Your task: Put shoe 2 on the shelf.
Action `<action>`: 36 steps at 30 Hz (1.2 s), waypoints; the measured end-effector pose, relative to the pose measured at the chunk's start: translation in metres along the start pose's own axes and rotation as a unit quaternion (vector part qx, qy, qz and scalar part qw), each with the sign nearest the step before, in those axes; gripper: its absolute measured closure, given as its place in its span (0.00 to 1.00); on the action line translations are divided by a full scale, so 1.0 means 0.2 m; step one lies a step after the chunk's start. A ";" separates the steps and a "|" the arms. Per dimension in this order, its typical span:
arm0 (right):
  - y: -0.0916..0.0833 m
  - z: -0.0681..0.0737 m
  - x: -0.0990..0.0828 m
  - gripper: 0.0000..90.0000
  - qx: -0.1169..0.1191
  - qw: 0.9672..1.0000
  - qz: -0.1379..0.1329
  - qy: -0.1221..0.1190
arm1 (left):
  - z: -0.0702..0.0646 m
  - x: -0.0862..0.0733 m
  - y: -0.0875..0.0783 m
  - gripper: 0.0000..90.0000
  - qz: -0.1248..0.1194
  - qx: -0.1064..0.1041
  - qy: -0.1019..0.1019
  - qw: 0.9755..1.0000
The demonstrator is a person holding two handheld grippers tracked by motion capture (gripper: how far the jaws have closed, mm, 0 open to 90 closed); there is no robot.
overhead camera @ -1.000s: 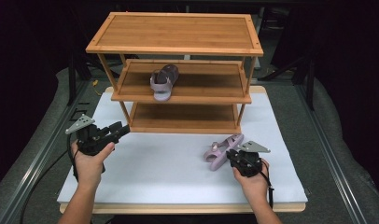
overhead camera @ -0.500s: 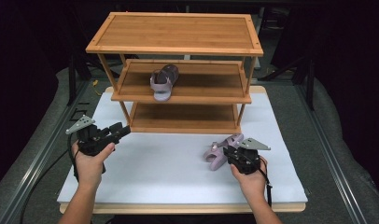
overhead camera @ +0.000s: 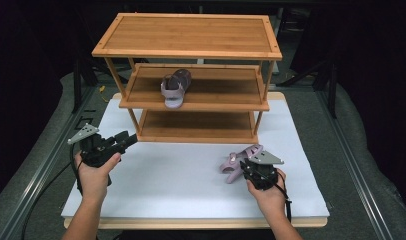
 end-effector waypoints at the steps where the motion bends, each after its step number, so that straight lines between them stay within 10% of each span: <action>1: -0.01 0.00 -0.01 0.85 -0.002 1.000 0.003 -0.003 | 0.00 0.00 0.00 0.60 -0.001 0.000 -0.001 1.000; 10: -0.11 -0.09 -0.14 0.84 0.029 0.996 0.025 0.079 | 0.01 0.00 -0.01 0.59 -0.001 0.006 0.001 1.000; 11: -0.13 -0.10 -0.15 0.84 -0.010 0.996 0.042 0.075 | 0.01 0.00 -0.01 0.59 -0.001 0.006 0.001 1.000; 13: -0.14 -0.12 -0.20 0.84 0.016 0.995 0.047 0.088 | 0.01 0.00 0.00 0.59 -0.001 0.007 0.002 1.000; 16: -0.15 -0.15 -0.28 0.83 -0.022 0.993 0.070 0.096 | 0.01 0.00 0.00 0.59 0.000 0.008 0.002 1.000; 36: -0.27 -0.13 -0.13 0.53 -0.022 0.988 -0.011 0.150 | 0.02 -0.01 0.00 0.58 0.002 0.012 -0.002 1.000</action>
Point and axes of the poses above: each handheld gripper's, and its own axes: y roughly forward along the jaws, x roughly out of its top, z roughly to its left, the point moved 3 cm from there along y, roughly forward along the jaws, and after that the axes turned 10 degrees about -z, right-handed, at the moved point
